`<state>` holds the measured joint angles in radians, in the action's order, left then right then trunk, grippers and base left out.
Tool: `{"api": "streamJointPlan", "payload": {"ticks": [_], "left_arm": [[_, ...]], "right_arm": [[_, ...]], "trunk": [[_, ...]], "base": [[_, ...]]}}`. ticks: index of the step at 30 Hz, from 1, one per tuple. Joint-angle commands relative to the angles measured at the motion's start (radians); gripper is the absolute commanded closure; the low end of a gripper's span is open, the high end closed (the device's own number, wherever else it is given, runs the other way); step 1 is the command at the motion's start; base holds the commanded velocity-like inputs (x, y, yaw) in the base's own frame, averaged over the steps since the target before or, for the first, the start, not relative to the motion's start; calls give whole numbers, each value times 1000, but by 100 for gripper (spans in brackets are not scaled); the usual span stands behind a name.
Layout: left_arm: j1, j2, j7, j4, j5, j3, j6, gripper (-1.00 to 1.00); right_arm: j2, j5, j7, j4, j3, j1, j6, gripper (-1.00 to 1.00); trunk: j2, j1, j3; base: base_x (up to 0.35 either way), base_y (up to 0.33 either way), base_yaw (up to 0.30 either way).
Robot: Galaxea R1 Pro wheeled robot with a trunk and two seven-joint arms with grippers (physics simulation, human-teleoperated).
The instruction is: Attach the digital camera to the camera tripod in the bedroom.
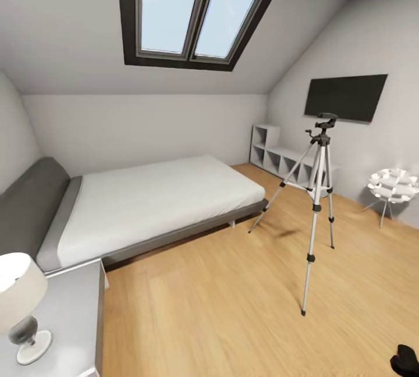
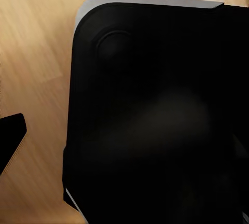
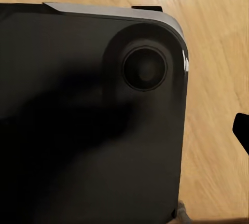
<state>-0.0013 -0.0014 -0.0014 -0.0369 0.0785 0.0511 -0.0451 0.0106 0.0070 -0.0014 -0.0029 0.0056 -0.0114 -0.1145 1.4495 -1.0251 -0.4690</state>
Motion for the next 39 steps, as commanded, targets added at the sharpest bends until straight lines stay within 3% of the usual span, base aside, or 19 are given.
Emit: {"api": "streamJointPlan", "payload": {"ticks": [1,39], "left_arm": [[0,0,0,0,7,4,-2,-100],[0,0,0,0,7,4,-2,-100]], "right_arm": [[0,1,0,1,0,-1,-3,-100],[-1,-1,0,1,1,-1,3,-100]], "trunk": [[0,0,-1],[0,0,-1]], "base": [[0,0,-296],[0,0,-296]]}}
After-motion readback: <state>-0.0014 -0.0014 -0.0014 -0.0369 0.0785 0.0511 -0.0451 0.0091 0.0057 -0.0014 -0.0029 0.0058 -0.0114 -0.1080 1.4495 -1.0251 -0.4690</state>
